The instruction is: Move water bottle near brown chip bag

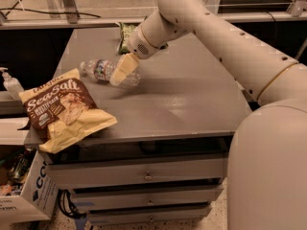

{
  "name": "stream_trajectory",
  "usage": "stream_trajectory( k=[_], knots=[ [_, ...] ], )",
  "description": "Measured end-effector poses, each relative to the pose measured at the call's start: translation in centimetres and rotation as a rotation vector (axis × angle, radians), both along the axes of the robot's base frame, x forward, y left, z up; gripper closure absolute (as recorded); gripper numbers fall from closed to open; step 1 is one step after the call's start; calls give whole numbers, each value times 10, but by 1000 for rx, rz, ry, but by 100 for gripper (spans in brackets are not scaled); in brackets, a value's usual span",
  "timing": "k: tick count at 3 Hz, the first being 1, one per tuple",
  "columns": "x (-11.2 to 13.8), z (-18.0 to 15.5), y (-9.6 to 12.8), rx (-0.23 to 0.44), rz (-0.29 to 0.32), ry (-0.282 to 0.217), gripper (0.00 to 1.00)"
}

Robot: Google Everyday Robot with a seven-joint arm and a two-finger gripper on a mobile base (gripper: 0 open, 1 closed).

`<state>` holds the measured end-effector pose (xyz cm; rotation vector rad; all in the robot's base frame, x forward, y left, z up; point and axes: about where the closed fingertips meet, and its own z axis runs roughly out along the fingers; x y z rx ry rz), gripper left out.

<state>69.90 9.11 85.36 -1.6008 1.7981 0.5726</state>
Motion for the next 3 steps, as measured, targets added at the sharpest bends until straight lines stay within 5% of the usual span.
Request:
stream_trajectory(
  k=[3],
  knots=[
    [23,40,-102,243,-53,-68,0]
  ],
)
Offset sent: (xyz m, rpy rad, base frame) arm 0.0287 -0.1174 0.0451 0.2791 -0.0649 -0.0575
